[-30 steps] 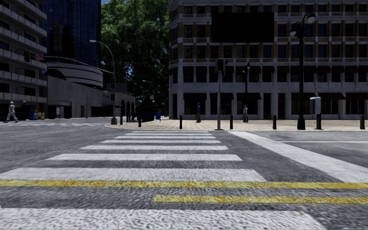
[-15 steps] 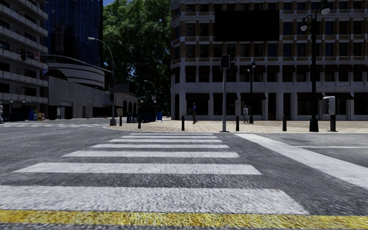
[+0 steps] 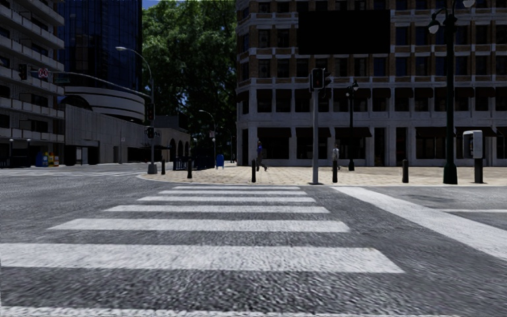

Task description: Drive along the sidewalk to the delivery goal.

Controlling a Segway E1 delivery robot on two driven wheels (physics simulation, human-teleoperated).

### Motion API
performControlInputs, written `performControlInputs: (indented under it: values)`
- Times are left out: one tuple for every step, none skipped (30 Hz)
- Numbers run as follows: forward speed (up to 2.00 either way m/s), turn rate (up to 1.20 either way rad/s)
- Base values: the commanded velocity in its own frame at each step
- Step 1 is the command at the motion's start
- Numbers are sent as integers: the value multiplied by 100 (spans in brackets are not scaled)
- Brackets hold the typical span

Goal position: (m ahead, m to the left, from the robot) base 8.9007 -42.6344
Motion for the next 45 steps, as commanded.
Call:
performControlInputs:
  values:
    - [138, 0]
    - [138, 0]
    - [138, 0]
    - [138, 0]
    - [138, 0]
    - [138, 0]
    - [138, 0]
    - [138, 0]
    - [138, 0]
    - [139, 0]
    - [139, 0]
    - [141, 0]
    - [142, 0]
    - [145, 0]
    - [150, 0]
    - [150, 0]
    - [153, 0]
    - [155, 0]
    - [155, 0]
    - [156, 0]
    - [156, 0]
    - [156, 0]
    - [156, 0]
    - [156, 0]
    - [156, 0]
    - [156, 0]
    - [156, 0]
    - [156, 0]
    - [156, -3]
    - [156, -9]
    - [156, -9]
    - [156, -14]
    - [156, -17]
    - [156, -19]
    - [156, -19]
    - [156, -19]
    - [156, -19]
    - [156, -19]
    - [156, -19]
    - [156, -19]
    - [156, -19]
    - [156, -19]
    - [156, -19]
    - [156, -19]
    - [156, -19]
